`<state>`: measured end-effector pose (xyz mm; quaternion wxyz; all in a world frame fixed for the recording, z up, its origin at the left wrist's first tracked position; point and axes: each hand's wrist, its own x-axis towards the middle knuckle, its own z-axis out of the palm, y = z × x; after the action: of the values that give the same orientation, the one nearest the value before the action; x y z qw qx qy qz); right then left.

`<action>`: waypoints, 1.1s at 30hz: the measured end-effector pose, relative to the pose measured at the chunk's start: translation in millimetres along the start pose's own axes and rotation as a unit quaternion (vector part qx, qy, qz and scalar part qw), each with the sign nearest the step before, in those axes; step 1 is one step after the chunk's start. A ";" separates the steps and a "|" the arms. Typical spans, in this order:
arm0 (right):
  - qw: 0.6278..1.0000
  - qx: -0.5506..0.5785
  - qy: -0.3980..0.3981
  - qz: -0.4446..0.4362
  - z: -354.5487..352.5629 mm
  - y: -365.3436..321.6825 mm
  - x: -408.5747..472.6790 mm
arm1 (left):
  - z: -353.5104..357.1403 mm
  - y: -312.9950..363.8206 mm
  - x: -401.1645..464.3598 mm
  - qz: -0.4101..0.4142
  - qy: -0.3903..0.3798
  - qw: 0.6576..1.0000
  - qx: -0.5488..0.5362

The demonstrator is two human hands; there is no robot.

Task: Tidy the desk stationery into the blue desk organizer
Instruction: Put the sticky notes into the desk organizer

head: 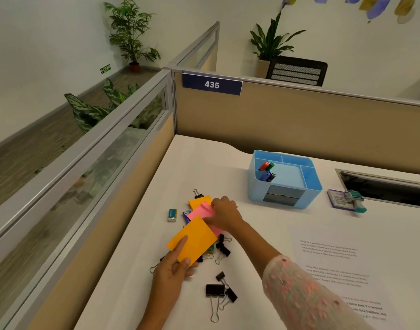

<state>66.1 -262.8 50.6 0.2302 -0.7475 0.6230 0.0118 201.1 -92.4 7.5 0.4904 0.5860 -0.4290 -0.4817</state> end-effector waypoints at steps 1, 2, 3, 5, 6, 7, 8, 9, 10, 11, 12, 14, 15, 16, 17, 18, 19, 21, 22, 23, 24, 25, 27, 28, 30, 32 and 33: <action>1.000 -0.007 0.000 0.005 3.0 -0.1 5.1 | -0.2 -0.7 1.1 -0.002 0.000 1.000 -0.003; 1.000 -0.006 0.000 0.013 5.6 -0.1 9.8 | -0.9 -1.6 2.4 -0.004 0.002 1.000 -0.005; 1.000 -0.001 0.000 0.021 7.4 -0.1 13.7 | -1.4 -2.6 3.7 -0.005 0.004 1.000 -0.007; 0.999 0.027 -0.003 0.037 8.9 0.4 19.0 | -2.2 -4.6 5.4 -0.009 0.005 1.000 -0.011; 0.998 0.051 -0.002 0.042 8.4 1.3 20.8 | -2.4 -5.7 5.6 -0.010 0.005 1.000 -0.013; 0.996 0.079 0.001 0.043 7.4 2.8 22.1 | -2.6 -6.5 5.5 -0.010 0.006 1.000 -0.015; 0.993 0.108 0.004 0.043 5.8 4.7 22.7 | -2.9 -7.2 5.3 -0.010 0.007 1.000 -0.016; 0.989 0.143 0.010 0.043 3.4 7.2 22.2 | -3.1 -7.5 5.0 -0.009 0.008 1.000 -0.016; 0.982 0.181 0.016 0.046 -0.5 9.2 20.5 | -3.2 -7.6 4.6 -0.007 0.008 1.000 -0.016; 0.974 0.221 0.024 0.051 -5.4 11.1 17.6 | -3.4 -7.9 4.6 -0.005 0.010 1.000 -0.017; 0.964 0.259 0.035 0.056 -11.0 13.0 13.6 | -3.9 -8.4 4.5 -0.003 0.014 1.000 -0.019; 0.943 0.321 0.068 0.056 -23.6 17.6 1.8 | -5.0 -9.0 3.5 0.000 0.021 1.000 -0.020; 0.932 0.346 0.089 0.057 -29.6 20.6 -5.0 | -5.7 -9.2 2.9 0.002 0.025 1.000 -0.017; 0.922 0.367 0.113 0.059 -36.0 23.4 -13.2 | -6.3 -8.8 1.9 0.006 0.030 0.999 -0.013; 0.911 0.385 0.138 0.061 -41.9 26.4 -22.6 | -6.4 -8.0 0.7 0.010 0.036 0.999 -0.010; 0.898 0.405 0.160 0.064 -47.0 29.3 -32.9 | -5.9 -6.5 -0.6 0.013 0.040 0.999 -0.006; 0.883 0.431 0.175 0.064 -51.9 32.1 -44.8 | -4.4 -4.0 -1.9 0.015 0.042 0.999 -0.003; 0.850 0.491 0.178 0.064 -58.3 36.7 -70.1 | 1.6 5.0 -5.1 0.015 0.032 0.999 -0.006; 0.832 0.525 0.168 0.061 -59.2 38.5 -82.6 | 5.2 11.5 -7.0 0.017 0.022 1.000 -0.012; 0.815 0.556 0.155 0.055 -58.5 39.1 -94.9 | 9.3 18.6 -9.1 0.021 0.012 1.000 -0.020; 0.800 0.582 0.141 0.046 -56.3 38.7 -106.8 | 13.3 26.1 -11.3 0.023 0.003 0.999 -0.029; 0.789 0.600 0.129 0.038 -52.8 37.2 -117.7 | 17.4 33.1 -13.3 0.023 -0.003 0.999 -0.042; 0.781 0.614 0.115 0.029 -44.3 32.4 -137.4 | 25.3 45.8 -17.6 0.009 -0.014 0.997 -0.081; 0.781 0.613 0.114 0.028 -39.8 29.6 -145.8 | 28.8 52.0 -20.0 -0.004 -0.020 0.995 -0.100; 0.790 0.597 0.134 0.032 -31.3 23.0 -160.2 | 34.1 62.8 -24.9 -0.024 -0.035 0.992 -0.121; 0.806 0.554 0.201 0.055 -23.2 17.2 -169.7 | 37.3 71.6 -30.6 -0.029 -0.058 0.989 -0.132; 0.809 0.528 0.246 0.072 -19.8 15.2 -172.5 | 38.6 75.5 -33.6 -0.032 -0.069 0.987 -0.139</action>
<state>7.9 -112.0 115.8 0.4271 -0.4410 0.6212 -0.4870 155.1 -77.3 84.8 0.5211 0.4909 -0.3717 -0.5910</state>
